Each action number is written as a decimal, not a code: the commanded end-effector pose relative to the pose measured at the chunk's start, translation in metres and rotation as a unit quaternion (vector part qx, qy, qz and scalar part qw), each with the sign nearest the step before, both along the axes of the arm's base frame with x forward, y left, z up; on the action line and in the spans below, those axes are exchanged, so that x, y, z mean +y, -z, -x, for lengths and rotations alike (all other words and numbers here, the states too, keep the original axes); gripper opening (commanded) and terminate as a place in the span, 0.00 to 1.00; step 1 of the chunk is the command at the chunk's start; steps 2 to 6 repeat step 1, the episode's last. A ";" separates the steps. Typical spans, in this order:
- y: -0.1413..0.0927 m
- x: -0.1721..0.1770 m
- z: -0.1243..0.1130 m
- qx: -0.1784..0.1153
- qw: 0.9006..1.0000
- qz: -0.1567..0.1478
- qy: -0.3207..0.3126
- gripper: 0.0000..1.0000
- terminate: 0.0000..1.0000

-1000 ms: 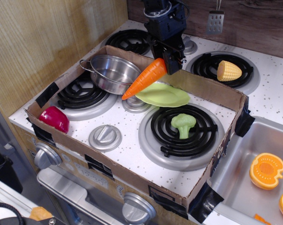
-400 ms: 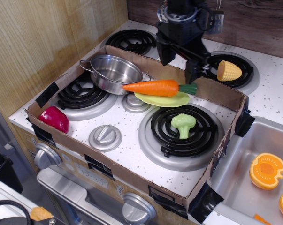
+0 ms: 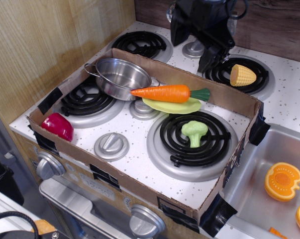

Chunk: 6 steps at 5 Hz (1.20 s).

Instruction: Put carrot on plate

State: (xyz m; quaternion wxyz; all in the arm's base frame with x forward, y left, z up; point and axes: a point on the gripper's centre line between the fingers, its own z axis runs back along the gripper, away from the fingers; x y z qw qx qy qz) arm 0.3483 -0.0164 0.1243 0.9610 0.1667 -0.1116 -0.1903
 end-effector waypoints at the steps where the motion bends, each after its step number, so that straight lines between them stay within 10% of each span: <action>1: -0.043 -0.020 -0.001 -0.025 0.999 -0.036 -0.006 1.00 1.00; 6: -0.043 -0.020 -0.001 -0.025 0.999 -0.036 -0.006 1.00 1.00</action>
